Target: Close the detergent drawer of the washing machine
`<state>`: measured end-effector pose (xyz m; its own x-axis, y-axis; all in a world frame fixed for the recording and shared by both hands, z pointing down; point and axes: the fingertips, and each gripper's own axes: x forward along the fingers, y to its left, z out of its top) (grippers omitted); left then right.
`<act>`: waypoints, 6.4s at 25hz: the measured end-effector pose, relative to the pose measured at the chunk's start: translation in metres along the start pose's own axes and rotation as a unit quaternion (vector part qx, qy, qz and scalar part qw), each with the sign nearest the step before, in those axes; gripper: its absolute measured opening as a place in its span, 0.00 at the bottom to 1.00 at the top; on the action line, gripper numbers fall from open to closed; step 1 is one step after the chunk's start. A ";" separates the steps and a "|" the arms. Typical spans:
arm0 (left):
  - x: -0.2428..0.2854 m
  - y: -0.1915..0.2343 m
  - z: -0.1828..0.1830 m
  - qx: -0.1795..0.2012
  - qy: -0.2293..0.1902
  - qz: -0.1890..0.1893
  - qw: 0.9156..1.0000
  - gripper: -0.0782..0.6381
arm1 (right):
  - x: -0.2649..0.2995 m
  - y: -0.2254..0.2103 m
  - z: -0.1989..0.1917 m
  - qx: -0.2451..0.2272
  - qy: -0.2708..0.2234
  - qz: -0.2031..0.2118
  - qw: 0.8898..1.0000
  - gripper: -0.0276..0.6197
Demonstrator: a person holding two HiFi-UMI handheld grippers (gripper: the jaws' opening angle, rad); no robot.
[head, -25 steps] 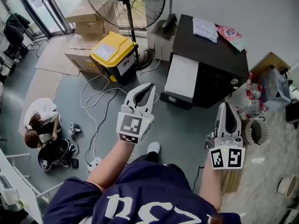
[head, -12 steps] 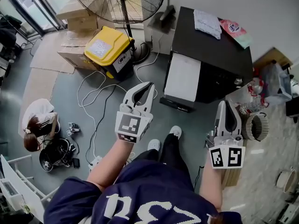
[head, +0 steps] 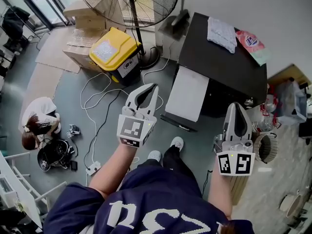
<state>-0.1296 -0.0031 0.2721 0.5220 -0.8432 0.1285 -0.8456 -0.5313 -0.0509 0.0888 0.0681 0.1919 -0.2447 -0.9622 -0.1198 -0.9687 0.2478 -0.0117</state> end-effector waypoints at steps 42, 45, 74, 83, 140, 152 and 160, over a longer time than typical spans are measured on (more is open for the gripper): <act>0.155 -0.010 -0.080 0.005 0.033 -0.106 0.994 0.14 | 0.091 -0.087 -0.177 0.010 0.190 0.055 0.980 0.07; 0.144 -0.012 -0.100 -0.007 0.056 -0.110 0.992 0.14 | 0.076 -0.077 -0.197 0.023 0.215 0.060 0.975 0.07; 0.023 -0.072 -0.254 -0.053 0.249 -0.226 0.940 0.40 | -0.059 0.025 -0.330 0.126 0.407 0.191 0.884 0.41; 0.024 -0.077 -0.251 -0.034 0.250 -0.242 0.937 0.36 | -0.059 0.029 -0.326 0.127 0.404 0.205 0.883 0.20; 0.103 -0.061 -0.225 -0.031 0.238 -0.214 0.947 0.35 | 0.012 -0.024 -0.317 0.131 0.366 0.147 0.909 0.20; 0.122 -0.054 -0.221 -0.032 0.236 -0.210 0.948 0.35 | 0.031 -0.032 -0.317 0.125 0.361 0.146 0.912 0.20; 0.137 -0.051 -0.218 -0.029 0.233 -0.215 0.948 0.35 | 0.044 -0.040 -0.317 0.110 0.356 0.136 0.918 0.20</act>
<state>-0.0397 -0.0737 0.5087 0.7250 -0.4153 0.5495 -0.5784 -0.8002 0.1584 0.1041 -0.0202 0.5014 -0.5176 -0.6715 0.5302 -0.8549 0.4321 -0.2873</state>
